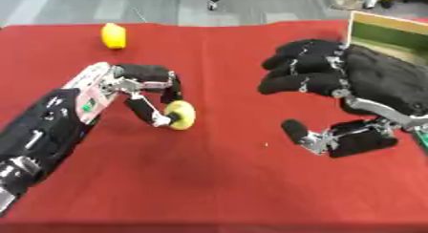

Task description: Pick up the objects with one hand, pass them to the other hand, and then place them into the box on the other side of the table.

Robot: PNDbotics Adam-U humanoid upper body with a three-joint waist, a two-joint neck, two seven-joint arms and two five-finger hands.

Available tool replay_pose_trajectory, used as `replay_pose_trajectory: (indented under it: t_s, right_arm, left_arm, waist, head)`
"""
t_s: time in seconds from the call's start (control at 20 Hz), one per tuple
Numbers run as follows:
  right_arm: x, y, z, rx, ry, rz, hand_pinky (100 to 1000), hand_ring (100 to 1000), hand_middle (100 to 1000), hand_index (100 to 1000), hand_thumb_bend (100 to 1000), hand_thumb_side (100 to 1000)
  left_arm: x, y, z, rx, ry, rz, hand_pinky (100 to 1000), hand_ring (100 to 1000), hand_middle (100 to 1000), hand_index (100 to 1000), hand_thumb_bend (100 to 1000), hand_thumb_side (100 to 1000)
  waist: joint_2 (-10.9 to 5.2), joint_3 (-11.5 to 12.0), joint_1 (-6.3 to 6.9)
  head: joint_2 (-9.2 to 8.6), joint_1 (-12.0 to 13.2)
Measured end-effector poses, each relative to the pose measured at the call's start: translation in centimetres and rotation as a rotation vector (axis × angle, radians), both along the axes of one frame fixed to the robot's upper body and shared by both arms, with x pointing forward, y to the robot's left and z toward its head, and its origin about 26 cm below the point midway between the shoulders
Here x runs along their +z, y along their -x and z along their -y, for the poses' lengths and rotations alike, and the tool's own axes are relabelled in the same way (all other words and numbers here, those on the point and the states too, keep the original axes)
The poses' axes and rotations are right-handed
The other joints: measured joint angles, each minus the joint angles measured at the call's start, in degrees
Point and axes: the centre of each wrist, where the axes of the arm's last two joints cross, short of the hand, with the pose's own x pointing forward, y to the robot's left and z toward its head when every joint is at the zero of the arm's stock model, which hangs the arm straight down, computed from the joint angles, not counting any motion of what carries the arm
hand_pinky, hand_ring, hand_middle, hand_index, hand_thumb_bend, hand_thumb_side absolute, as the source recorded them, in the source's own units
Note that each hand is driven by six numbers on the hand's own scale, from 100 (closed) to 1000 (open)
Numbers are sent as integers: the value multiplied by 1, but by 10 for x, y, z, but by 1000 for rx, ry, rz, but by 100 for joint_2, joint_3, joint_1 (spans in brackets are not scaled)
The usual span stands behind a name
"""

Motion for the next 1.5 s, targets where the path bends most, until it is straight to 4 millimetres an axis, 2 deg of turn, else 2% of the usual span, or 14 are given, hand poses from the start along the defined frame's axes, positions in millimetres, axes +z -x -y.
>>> replay_pose_trajectory:
  t_s: [0.15,0.3,0.5,0.8,0.85,0.95,1.25,1.5]
  right_arm:
    - [0,0,0,1,1,0,876,841,724,862,100,293]
    - [1,-1,-3,8,15,9,876,839,725,861,100,293]
    - [-1,-8,-8,7,48,17,875,837,729,862,100,309]
    - [-12,-25,-12,-50,86,28,877,832,744,874,100,340]
    - [-15,-28,-12,-68,92,30,877,830,748,879,109,313]
    - [-19,-35,-14,-106,103,41,876,827,755,893,148,359]
    - [-33,-54,-15,-251,112,91,880,813,782,919,277,376]
    - [-45,-66,-16,-346,104,148,879,799,783,918,333,370]
  left_arm:
    - [11,-1,6,-15,103,-51,651,412,373,494,100,389]
    - [23,1,26,-71,174,-97,653,414,370,494,100,386]
    - [38,5,54,-150,195,-117,655,420,376,500,100,362]
    - [49,7,72,-196,208,-119,659,427,384,507,100,337]
    - [51,7,74,-202,210,-117,660,427,383,506,100,336]
    - [54,8,79,-214,213,-110,660,427,383,507,100,332]
    - [57,9,86,-229,213,-99,657,425,381,504,100,331]
    - [59,9,91,-240,219,-96,657,423,377,502,100,331]
  waist:
    - [0,24,0]
    - [0,55,0]
    - [0,104,0]
    - [0,137,9]
    - [0,139,12]
    - [0,150,26]
    - [0,195,70]
    - [1,206,72]
  head:
    - [0,-21]
    - [0,-49]
    - [0,-95]
    - [0,-151]
    - [0,-153]
    - [0,-167]
    - [0,-242]
    - [0,-273]
